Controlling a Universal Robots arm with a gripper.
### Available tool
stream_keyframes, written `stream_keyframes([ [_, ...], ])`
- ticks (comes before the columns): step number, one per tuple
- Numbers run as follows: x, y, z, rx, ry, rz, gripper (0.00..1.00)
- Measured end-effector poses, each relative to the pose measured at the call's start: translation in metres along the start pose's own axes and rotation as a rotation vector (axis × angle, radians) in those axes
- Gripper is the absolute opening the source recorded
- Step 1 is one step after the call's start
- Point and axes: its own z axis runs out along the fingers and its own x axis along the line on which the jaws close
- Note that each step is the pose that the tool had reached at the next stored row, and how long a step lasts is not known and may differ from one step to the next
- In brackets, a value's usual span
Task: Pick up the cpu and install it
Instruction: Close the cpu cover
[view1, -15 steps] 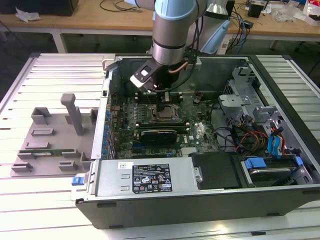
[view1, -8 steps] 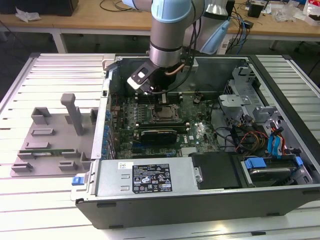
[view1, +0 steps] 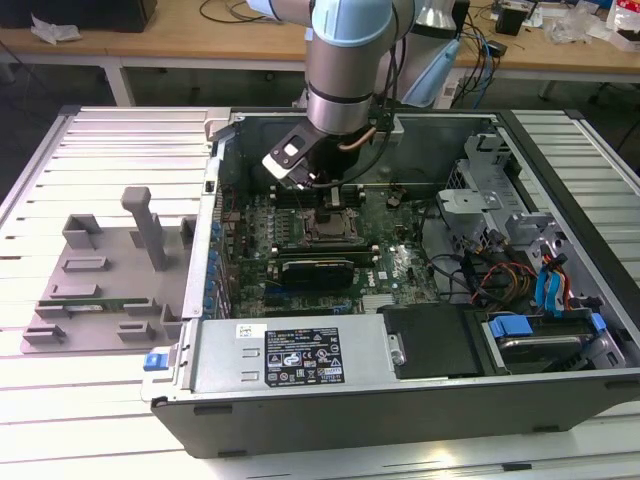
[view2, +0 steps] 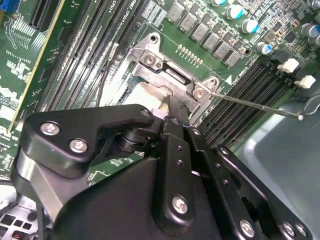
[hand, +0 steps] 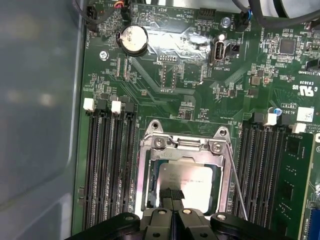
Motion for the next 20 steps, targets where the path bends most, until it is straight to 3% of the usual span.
stream_keyframes([
  [20,-0.0001,0.0003,-0.0168,0.0006,-0.0007,0.0,0.11],
])
